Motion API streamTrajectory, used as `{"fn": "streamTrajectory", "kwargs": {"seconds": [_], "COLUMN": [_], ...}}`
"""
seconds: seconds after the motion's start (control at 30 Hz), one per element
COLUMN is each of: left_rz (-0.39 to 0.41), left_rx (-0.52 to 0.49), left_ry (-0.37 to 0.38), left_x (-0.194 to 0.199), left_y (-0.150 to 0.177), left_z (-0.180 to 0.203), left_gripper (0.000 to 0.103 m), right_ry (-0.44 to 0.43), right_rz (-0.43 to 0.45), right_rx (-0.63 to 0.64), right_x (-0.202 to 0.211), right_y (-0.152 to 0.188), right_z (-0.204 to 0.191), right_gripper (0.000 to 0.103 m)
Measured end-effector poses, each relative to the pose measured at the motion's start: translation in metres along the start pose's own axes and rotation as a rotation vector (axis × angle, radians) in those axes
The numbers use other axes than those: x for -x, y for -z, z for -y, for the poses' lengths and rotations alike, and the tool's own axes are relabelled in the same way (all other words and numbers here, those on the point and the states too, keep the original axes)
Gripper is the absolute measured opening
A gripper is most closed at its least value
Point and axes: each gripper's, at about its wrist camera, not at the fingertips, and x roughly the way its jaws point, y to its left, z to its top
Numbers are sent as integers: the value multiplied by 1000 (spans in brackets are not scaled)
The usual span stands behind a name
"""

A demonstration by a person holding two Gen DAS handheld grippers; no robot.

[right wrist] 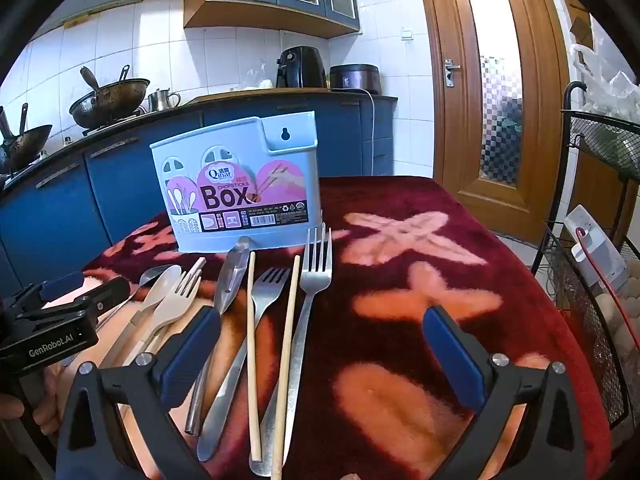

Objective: Organize utensils

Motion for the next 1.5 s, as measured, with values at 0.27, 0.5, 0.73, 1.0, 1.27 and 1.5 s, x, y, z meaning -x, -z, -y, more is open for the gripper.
{"fn": "streamTrajectory", "kwargs": {"seconds": [0.27,0.5,0.73,1.0,1.27,1.5], "left_rz": [-1,0,0,1,2,2], "left_rx": [2,9,6,6,5,4], "left_ry": [3,5,5,4,3,3], "left_x": [1,0,0,0,0,0], "left_y": [0,0,0,0,0,0], "left_z": [4,0,0,-1,-1,-1], "left_gripper": [89,89,89,89,89,89], "right_ry": [1,3,4,4,4,5], "right_rz": [0,-3,-3,-2,-3,-3], "right_rx": [0,4,4,6,8,8], "right_x": [-1,-1,-1,-1,-1,-1], "right_y": [0,0,1,1,1,1], "right_z": [0,0,0,-1,-1,-1], "right_gripper": [103,103,103,103,103,103]}}
